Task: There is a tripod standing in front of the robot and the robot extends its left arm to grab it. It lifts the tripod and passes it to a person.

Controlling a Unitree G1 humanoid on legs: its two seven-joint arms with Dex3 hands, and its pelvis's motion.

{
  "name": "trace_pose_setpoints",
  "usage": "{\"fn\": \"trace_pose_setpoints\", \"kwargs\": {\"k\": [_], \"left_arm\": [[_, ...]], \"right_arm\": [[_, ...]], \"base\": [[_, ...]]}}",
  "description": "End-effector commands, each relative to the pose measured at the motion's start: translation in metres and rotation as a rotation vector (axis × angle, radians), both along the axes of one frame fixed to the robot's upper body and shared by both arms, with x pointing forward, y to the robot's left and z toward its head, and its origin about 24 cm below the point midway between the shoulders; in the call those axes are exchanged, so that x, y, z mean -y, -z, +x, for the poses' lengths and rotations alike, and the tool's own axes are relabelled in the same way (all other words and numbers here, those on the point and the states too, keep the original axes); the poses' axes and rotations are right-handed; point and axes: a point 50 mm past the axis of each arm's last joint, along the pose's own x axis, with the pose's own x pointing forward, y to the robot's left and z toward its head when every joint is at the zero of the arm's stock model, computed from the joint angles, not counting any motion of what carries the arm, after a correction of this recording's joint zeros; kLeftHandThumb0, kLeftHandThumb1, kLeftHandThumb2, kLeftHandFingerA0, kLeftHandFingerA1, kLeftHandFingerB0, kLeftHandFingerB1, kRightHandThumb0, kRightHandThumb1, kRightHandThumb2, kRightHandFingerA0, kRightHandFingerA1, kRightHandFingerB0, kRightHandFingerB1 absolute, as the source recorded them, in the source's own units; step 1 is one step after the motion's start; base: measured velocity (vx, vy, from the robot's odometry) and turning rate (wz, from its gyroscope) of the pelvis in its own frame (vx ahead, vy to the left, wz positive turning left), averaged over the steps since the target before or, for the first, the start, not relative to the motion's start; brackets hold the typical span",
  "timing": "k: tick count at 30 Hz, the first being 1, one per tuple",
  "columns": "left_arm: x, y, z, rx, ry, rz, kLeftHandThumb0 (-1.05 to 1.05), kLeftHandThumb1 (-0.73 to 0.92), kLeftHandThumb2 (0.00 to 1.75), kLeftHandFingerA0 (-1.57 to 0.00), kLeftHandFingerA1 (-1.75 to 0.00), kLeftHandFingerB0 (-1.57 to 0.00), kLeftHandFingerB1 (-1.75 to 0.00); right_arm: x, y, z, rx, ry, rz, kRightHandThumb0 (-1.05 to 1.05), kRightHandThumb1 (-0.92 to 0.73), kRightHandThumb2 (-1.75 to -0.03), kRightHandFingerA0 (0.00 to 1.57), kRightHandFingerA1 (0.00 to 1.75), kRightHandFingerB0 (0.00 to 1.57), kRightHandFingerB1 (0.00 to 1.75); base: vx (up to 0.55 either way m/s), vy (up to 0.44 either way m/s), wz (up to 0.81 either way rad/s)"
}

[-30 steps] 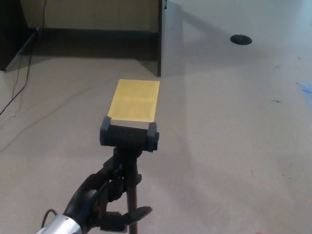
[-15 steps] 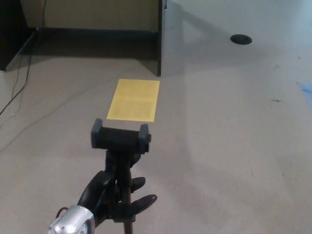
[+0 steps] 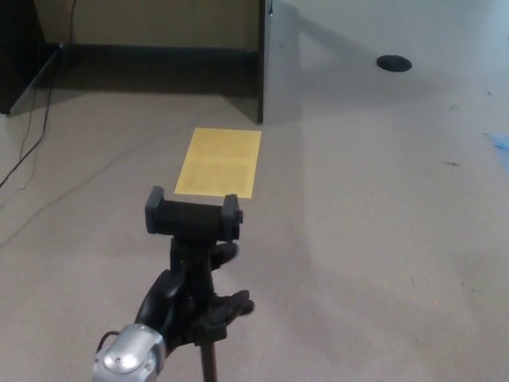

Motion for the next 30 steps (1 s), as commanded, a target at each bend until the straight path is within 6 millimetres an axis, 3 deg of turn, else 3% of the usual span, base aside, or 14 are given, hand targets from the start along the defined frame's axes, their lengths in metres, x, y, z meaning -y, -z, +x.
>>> {"fn": "trace_pose_setpoints", "kwargs": {"k": [1, 2, 3, 4, 5, 18, 22, 25, 30], "left_arm": [[0.006, -0.011, 0.002, 0.118, -0.017, 0.038, 0.03, 0.86, 0.68, -1.1, -1.01, -0.86, -0.74], [0.009, -0.013, 0.002, 0.131, -0.02, 0.05, 0.04, 0.8, 0.77, -1.03, -1.17, -0.83, -0.98], [0.01, -0.014, 0.002, 0.137, -0.022, 0.047, 0.08, 0.78, 0.84, -0.98, -1.34, -0.79, -1.1], [0.011, -0.015, 0.001, 0.134, -0.031, 0.028, 0.04, 0.81, 0.85, -0.9, -1.49, -0.74, -1.18], [0.012, -0.015, 0.0, 0.127, -0.042, 0.0, 0.02, 0.81, 0.85, -0.9, -1.5, -0.74, -1.19], [0.015, -0.034, 0.001, 0.242, -0.078, 0.004, 0.03, 0.76, 0.88, -0.95, -1.5, -0.81, -1.25], [0.024, -0.057, 0.003, 0.325, -0.056, -0.008, 0.06, 0.71, 0.95, -1.01, -1.42, -0.86, -1.19], [0.034, -0.074, 0.003, 0.4, -0.026, -0.004, 0.0, 0.77, 0.84, -1.02, -1.43, -0.84, -1.21], [0.059, -0.108, 0.005, 0.47, 0.041, -0.061, 0.04, 0.77, 0.85, -1.08, -1.36, -0.84, -1.14]], "right_arm": [[0.006, -0.003, 0.0, 0.002, 0.008, -0.005, -0.39, -0.66, -0.6, 0.65, 0.42, 0.55, 0.38], [0.006, -0.003, 0.001, 0.005, 0.006, -0.007, -0.39, -0.66, -0.6, 0.66, 0.42, 0.55, 0.38], [0.006, -0.003, 0.001, 0.005, 0.006, -0.01, -0.39, -0.66, -0.6, 0.67, 0.42, 0.56, 0.38], [0.006, -0.003, 0.001, 0.004, 0.007, -0.01, -0.39, -0.66, -0.6, 0.68, 0.42, 0.55, 0.38], [0.006, -0.003, 0.001, 0.001, 0.006, -0.011, -0.39, -0.67, -0.6, 0.69, 0.42, 0.55, 0.38], [0.008, -0.005, 0.005, 0.006, 0.01, -0.01, -0.38, -0.67, -0.6, 0.65, 0.41, 0.54, 0.38], [0.008, -0.004, 0.004, 0.003, 0.008, -0.006, -0.39, -0.67, -0.6, 0.64, 0.41, 0.54, 0.38], [0.009, -0.004, 0.003, 0.0, 0.012, -0.011, -0.39, -0.67, -0.6, 0.68, 0.42, 0.55, 0.38], [0.01, -0.005, 0.003, -0.003, 0.01, -0.013, -0.38, -0.66, -0.61, 0.63, 0.41, 0.53, 0.38]], "base": [[0.0, 0.0, 0.0], [0.0, 0.0, 0.0], [0.0, 0.0, 0.0], [0.0, 0.0, 0.0], [0.0, 0.0, 0.0], [0.0, 0.0, 0.0], [0.0, 0.0, 0.0], [0.0, 0.0, 0.0], [0.0, 0.0, 0.0]]}}
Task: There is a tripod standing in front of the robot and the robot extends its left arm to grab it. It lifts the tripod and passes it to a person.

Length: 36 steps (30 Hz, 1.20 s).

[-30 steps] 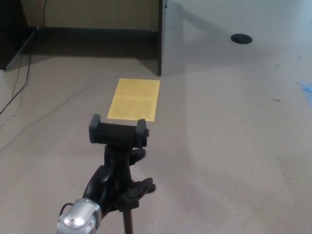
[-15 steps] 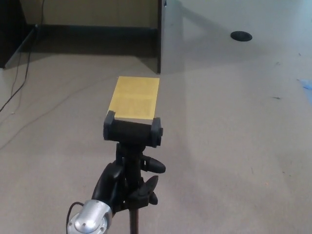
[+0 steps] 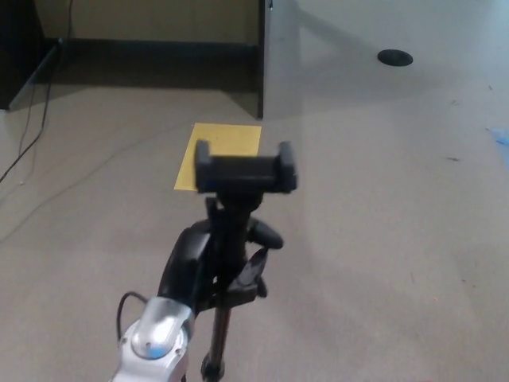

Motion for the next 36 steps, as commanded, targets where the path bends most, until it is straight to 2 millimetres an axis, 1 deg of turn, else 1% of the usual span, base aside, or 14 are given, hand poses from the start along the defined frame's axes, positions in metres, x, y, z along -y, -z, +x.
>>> {"fn": "trace_pose_setpoints", "kwargs": {"k": [1, 6, 11, 12, 13, 14, 15, 16, 20, 21, 28, 34, 35, 36], "left_arm": [[0.027, -0.052, 0.006, 0.165, 0.068, -0.017, 0.04, 0.77, 0.85, -1.08, -1.36, -0.84, -1.14], [0.05, -0.085, 0.005, 0.193, 0.174, -0.059, -0.01, 0.8, 0.81, -1.02, -1.4, -0.8, -1.18], [0.069, -0.115, 0.006, 0.3, 0.229, 0.003, -0.11, 0.71, 0.87, -1.14, -1.29, -0.88, -1.12], [0.079, -0.13, 0.005, 0.307, 0.269, -0.021, -0.09, 0.6, 1.11, -1.21, -1.19, -0.94, -1.03], [0.08, -0.131, 0.005, 0.309, 0.269, -0.02, -0.09, 0.6, 1.11, -1.21, -1.19, -0.94, -1.03], [0.085, -0.138, 0.005, 0.322, 0.287, -0.019, -0.14, 0.67, 0.92, -1.15, -1.3, -0.89, -1.12], [0.087, -0.141, 0.004, 0.327, 0.297, -0.021, -0.15, 0.68, 0.91, -1.14, -1.32, -0.88, -1.14], [0.097, -0.153, 0.0, 0.341, 0.33, -0.026, -0.12, 0.58, 1.08, -1.21, -1.2, -0.93, -1.03], [0.117, -0.17, -0.011, 0.354, 0.376, -0.005, -0.14, 0.57, 1.07, -1.19, -1.19, -0.91, -1.02], [0.119, -0.172, -0.013, 0.362, 0.384, -0.006, -0.14, 0.7, 0.85, -1.08, -1.33, -0.86, -1.11], [0.153, -0.172, -0.035, 0.387, 0.505, 0.011, -0.16, 0.71, 0.81, -1.08, -1.34, -0.85, -1.12], [0.184, -0.167, -0.059, 0.357, 0.631, -0.038, -0.16, 0.67, 0.86, -1.07, -1.34, -0.87, -1.13], [0.19, -0.166, -0.067, 0.345, 0.651, -0.044, -0.18, 0.55, 1.07, -1.19, -1.2, -0.92, -1.03], [0.196, -0.164, -0.076, 0.332, 0.671, -0.052, -0.18, 0.55, 1.07, -1.19, -1.2, -0.92, -1.03]], "right_arm": [[0.01, -0.003, -0.003, -0.009, 0.011, -0.016, -0.38, -0.66, -0.61, 0.63, 0.41, 0.53, 0.38], [0.01, -0.003, -0.002, -0.007, 0.008, -0.019, -0.38, -0.67, -0.6, 0.65, 0.41, 0.54, 0.38], [0.01, -0.006, 0.001, 0.006, 0.0, -0.024, -0.38, -0.67, -0.6, 0.66, 0.41, 0.55, 0.38], [0.011, -0.007, 0.003, 0.004, -0.001, -0.025, -0.39, -0.67, -0.6, 0.65, 0.41, 0.53, 0.38], [0.011, -0.008, 0.004, 0.008, 0.0, -0.026, -0.39, -0.67, -0.6, 0.65, 0.41, 0.53, 0.38], [0.011, -0.008, 0.004, 0.008, 0.003, -0.015, -0.39, -0.66, -0.61, 0.64, 0.41, 0.52, 0.37], [0.011, -0.008, 0.004, 0.008, 0.001, -0.014, -0.39, -0.66, -0.61, 0.64, 0.41, 0.53, 0.38], [0.012, -0.008, 0.004, 0.007, -0.004, -0.021, -0.41, -0.67, -0.6, 0.66, 0.41, 0.54, 0.37], [0.012, -0.009, 0.006, 0.012, -0.006, -0.034, -0.41, -0.68, -0.61, 0.68, 0.42, 0.54, 0.37], [0.012, -0.009, 0.007, 0.013, -0.007, -0.035, -0.41, -0.68, -0.61, 0.68, 0.42, 0.54, 0.37], [0.011, -0.01, 0.008, 0.018, -0.006, -0.021, -0.4, -0.68, -0.6, 0.7, 0.42, 0.54, 0.37], [0.012, -0.011, 0.011, 0.017, 0.011, -0.013, -0.37, -0.67, -0.6, 0.7, 0.42, 0.55, 0.38], [0.011, -0.011, 0.012, 0.019, 0.013, -0.013, -0.4, -0.66, -0.61, 0.73, 0.45, 0.55, 0.38], [0.011, -0.012, 0.013, 0.022, 0.014, -0.011, -0.4, -0.66, -0.61, 0.73, 0.45, 0.55, 0.38]], "base": [[0.0, 0.0, 0.0], [0.0, 0.0, 0.0], [0.0, 0.0, 0.0], [0.0, 0.0, 0.0], [0.0, 0.0, 0.0], [0.0, 0.0, 0.0], [0.0, 0.0, 0.0], [0.0, 0.0, 0.0], [0.0, 0.0, 0.0], [0.0, 0.0, 0.0], [0.0, 0.0, 0.0], [0.0, 0.0, 0.0], [0.0, 0.0, 0.0], [0.0, 0.0, 0.0]]}}
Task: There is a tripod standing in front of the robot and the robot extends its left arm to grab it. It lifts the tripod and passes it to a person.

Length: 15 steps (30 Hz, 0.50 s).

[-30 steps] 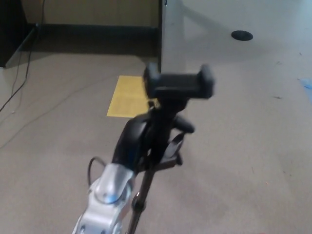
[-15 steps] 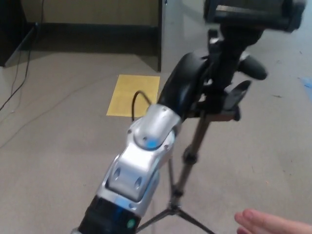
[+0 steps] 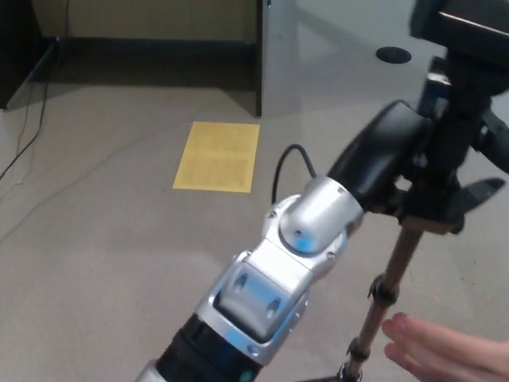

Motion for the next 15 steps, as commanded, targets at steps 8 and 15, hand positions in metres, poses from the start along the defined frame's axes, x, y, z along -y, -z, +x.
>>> {"fn": "trace_pose_setpoints", "kwargs": {"k": [8, 15], "left_arm": [[0.081, -0.02, -0.092, 0.016, 0.347, -0.161, -0.21, 0.54, 1.1, -1.2, -1.2, -0.93, -1.04], [0.081, -0.025, -0.114, 0.047, 0.38, -0.113, -0.06, 0.82, 1.0, -0.85, -1.68, -0.55, -1.49]], "right_arm": [[0.008, -0.007, 0.005, -0.014, -0.033, -0.025, -0.43, -0.71, -0.62, 0.63, 0.4, 0.53, 0.38], [0.009, -0.007, 0.007, -0.017, -0.045, -0.036, -0.43, -0.71, -0.62, 0.63, 0.4, 0.53, 0.38]], "base": [[0.0, 0.0, 0.0], [0.0, 0.0, 0.0]]}}
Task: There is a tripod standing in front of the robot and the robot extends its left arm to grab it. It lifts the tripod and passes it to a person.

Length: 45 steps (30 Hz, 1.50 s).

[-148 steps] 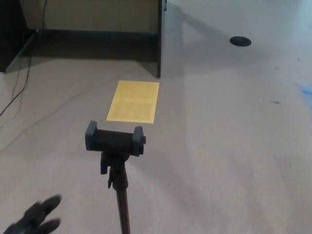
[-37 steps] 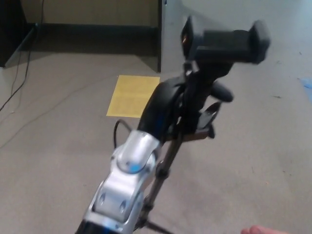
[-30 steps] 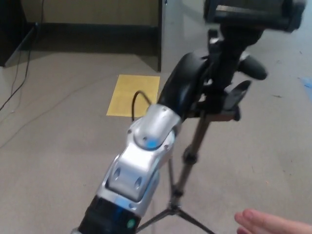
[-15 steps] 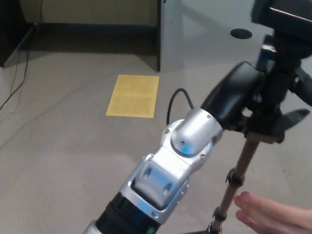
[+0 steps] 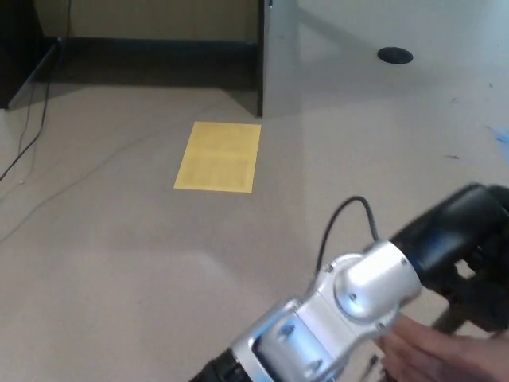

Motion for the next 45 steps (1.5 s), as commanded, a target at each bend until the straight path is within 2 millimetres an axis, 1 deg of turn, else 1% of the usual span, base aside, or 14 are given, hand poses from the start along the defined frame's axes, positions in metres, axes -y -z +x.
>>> {"fn": "trace_pose_setpoints", "kwargs": {"k": [1, 14, 15, 19, 21, 26, 27, 28, 29, 30, 31, 32, 33, 45], "left_arm": [[0.04, -0.058, -0.077, 0.029, 0.208, -0.274, 0.06, 0.91, 0.97, -0.78, -1.75, -0.48, -1.46], [0.026, -0.052, -0.091, 0.031, 0.217, -0.295, 0.13, 0.92, 0.86, -0.62, -1.63, -0.38, -1.15], [0.022, -0.052, -0.084, 0.077, 0.179, -0.242, -0.03, 0.92, 0.69, -0.62, -1.47, -0.42, -1.11], [0.014, -0.051, -0.076, 0.157, 0.143, -0.113, -0.32, 0.9, 0.75, -0.57, -1.36, -0.39, -1.06], [0.012, -0.048, -0.073, 0.141, 0.135, -0.069, -0.26, 0.92, 0.75, -0.51, -1.46, -0.34, -1.13], [0.005, -0.043, -0.064, 0.055, 0.158, -0.022, -0.37, 0.92, 0.73, -0.56, -1.25, -0.45, -0.94], [0.003, -0.044, -0.061, 0.053, 0.16, -0.015, -0.38, 0.92, 0.71, -0.59, -1.18, -0.48, -0.88], [0.0, -0.044, -0.055, 0.059, 0.15, 0.011, -0.78, 0.46, 0.84, 0.0, -0.03, 0.0, -0.05], [-0.002, -0.043, -0.053, 0.062, 0.143, 0.025, -0.82, 0.49, 0.55, 0.0, 0.0, 0.0, 0.0], [-0.002, -0.044, -0.052, 0.062, 0.14, 0.032, -0.82, 0.49, 0.55, 0.0, 0.0, 0.0, 0.0], [-0.005, -0.045, -0.048, 0.065, 0.123, 0.048, -0.79, 0.47, 0.84, 0.0, 0.0, 0.0, -0.01], [-0.007, -0.044, -0.045, 0.06, 0.113, 0.057, -0.79, 0.48, 0.84, 0.0, 0.0, 0.0, 0.0], [-0.011, -0.043, -0.041, 0.062, 0.099, 0.071, -0.84, 0.47, 0.56, 0.0, 0.0, 0.0, 0.0], [-0.049, -0.033, -0.009, 0.02, -0.019, 0.109, -0.82, 0.43, 0.55, 0.0, 0.0, 0.0, 0.0]], "right_arm": [[0.011, -0.005, 0.001, -0.02, -0.024, -0.037, -0.43, -0.71, -0.62, 0.63, 0.4, 0.53, 0.38], [0.011, -0.004, -0.001, -0.026, -0.024, -0.035, -0.43, -0.71, -0.62, 0.63, 0.4, 0.53, 0.38], [0.01, -0.005, 0.001, -0.022, -0.025, -0.035, -0.43, -0.71, -0.62, 0.63, 0.4, 0.53, 0.38], [0.011, -0.005, 0.002, -0.019, -0.023, -0.034, -0.43, -0.71, -0.62, 0.63, 0.4, 0.53, 0.38], [0.011, -0.006, 0.002, -0.018, -0.024, -0.035, -0.43, -0.71, -0.62, 0.63, 0.4, 0.53, 0.38], [0.011, -0.007, 0.005, -0.009, -0.025, -0.034, -0.43, -0.71, -0.62, 0.63, 0.4, 0.53, 0.38], [0.011, -0.007, 0.005, -0.009, -0.025, -0.034, -0.43, -0.71, -0.62, 0.63, 0.4, 0.53, 0.38], [0.014, -0.003, 0.006, -0.226, -0.154, -0.196, -0.76, -0.84, -1.18, 0.21, 0.59, 0.01, 0.42], [0.01, -0.006, 0.005, -0.129, -0.166, -0.162, -0.36, -0.64, -0.58, 0.68, 0.47, 0.58, 0.42], [0.005, -0.017, 0.002, 0.164, -0.074, -0.016, -0.36, -0.64, -0.58, 0.68, 0.47, 0.58, 0.42], [0.011, -0.006, 0.005, -0.017, -0.032, -0.059, -0.45, -0.71, -0.61, 0.63, 0.41, 0.48, 0.36], [0.01, -0.007, 0.004, 0.009, -0.017, -0.026, -0.39, -0.68, -0.61, 0.68, 0.42, 0.53, 0.37], [0.01, -0.006, 0.004, 0.017, 0.002, -0.016, -0.37, -0.66, -0.6, 0.63, 0.41, 0.54, 0.38], [0.009, -0.006, 0.006, -0.005, 0.021, -0.008, -0.38, -0.66, -0.6, 0.65, 0.41, 0.54, 0.38]], "base": [[0.0, 0.0, 0.0], [0.0, 0.0, 0.0], [0.0, 0.0, 0.0], [0.0, 0.0, 0.0], [0.0, 0.0, 0.0], [0.0, 0.0, 0.0], [0.0, 0.0, 0.0], [0.0, 0.0, 0.0], [0.0, 0.0, 0.0], [0.0, 0.0, 0.0], [0.0, 0.0, 0.0], [0.0, 0.0, 0.0], [0.0, 0.0, 0.0], [0.0, 0.0, 0.0]]}}
